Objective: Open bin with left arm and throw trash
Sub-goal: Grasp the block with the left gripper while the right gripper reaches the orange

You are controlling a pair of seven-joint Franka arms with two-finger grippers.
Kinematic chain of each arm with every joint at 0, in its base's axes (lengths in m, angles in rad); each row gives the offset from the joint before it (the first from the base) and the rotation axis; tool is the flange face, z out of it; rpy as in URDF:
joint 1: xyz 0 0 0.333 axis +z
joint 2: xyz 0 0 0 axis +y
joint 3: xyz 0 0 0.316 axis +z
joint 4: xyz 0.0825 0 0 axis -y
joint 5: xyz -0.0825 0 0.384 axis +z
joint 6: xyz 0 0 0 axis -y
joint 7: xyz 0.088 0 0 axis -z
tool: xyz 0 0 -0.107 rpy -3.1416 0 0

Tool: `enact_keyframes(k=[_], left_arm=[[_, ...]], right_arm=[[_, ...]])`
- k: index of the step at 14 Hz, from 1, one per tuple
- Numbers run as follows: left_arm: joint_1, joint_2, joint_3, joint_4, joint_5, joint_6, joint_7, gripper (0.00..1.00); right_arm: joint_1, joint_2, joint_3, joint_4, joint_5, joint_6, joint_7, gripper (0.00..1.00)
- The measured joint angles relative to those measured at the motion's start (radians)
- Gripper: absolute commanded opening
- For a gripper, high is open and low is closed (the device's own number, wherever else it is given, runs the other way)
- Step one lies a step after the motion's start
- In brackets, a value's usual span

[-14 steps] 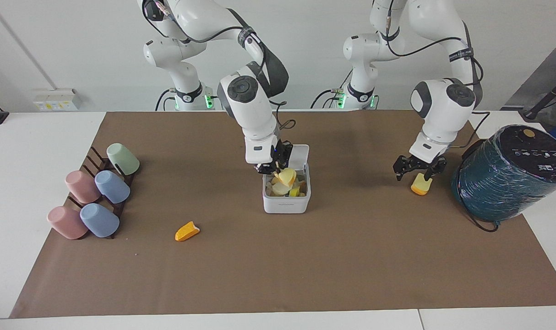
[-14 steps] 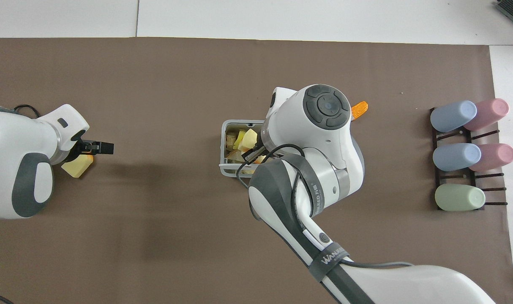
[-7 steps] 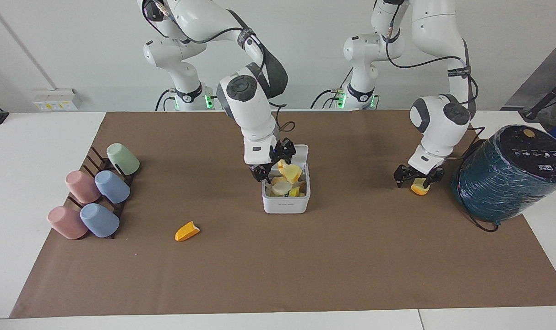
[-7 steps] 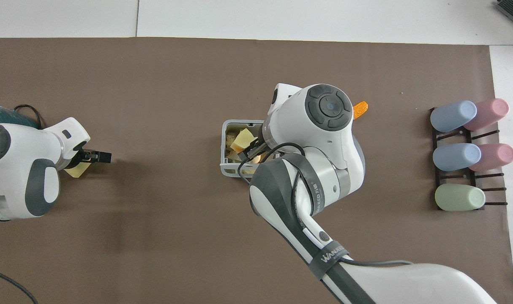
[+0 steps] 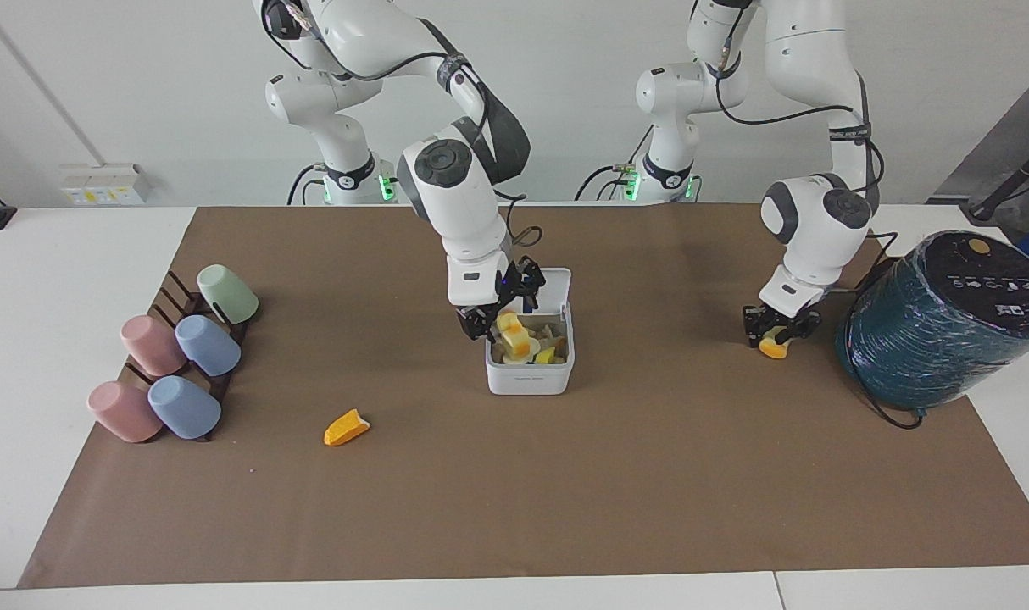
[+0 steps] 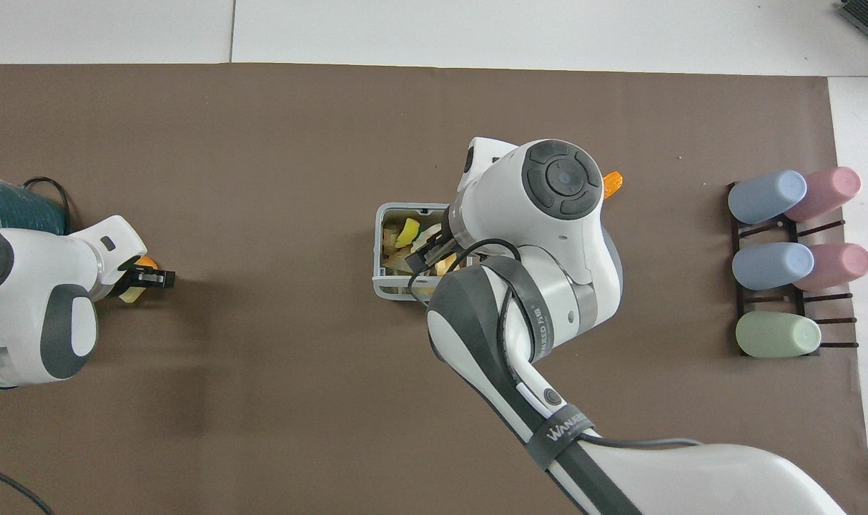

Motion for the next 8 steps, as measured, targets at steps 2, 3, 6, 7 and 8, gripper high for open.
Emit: enact_keyframes(k=[2, 3, 6, 7, 8], left_arm=[[0.0, -0.008, -0.004, 0.0, 0.0, 0.0, 0.0, 0.0], [-0.001, -0.017, -0.008, 0.001, 0.0, -0.005, 0.0, 0.0], [-0.003, -0.076, -0.02, 0.038, 0.0, -0.124, -0.007, 0.0], [-0.006, -0.101, -0.026, 0.064, 0.0, -0.191, -0.022, 0.0], [-0.017, -0.122, -0.03, 0.092, 0.0, -0.248, -0.047, 0.0]], right_arm=[[-0.023, -0.019, -0.011, 0.015, 0.0, 0.0, 0.053, 1.0], [-0.054, -0.041, -0.014, 0.017, -0.001, -0.006, 0.067, 1.0], [-0.194, -0.096, -0.017, 0.012, -0.008, -0.062, 0.071, 1.0], [-0.234, -0.105, -0.018, -0.002, -0.027, -0.062, 0.07, 1.0], [-0.255, -0.108, -0.018, -0.027, -0.065, -0.042, 0.072, 1.0]])
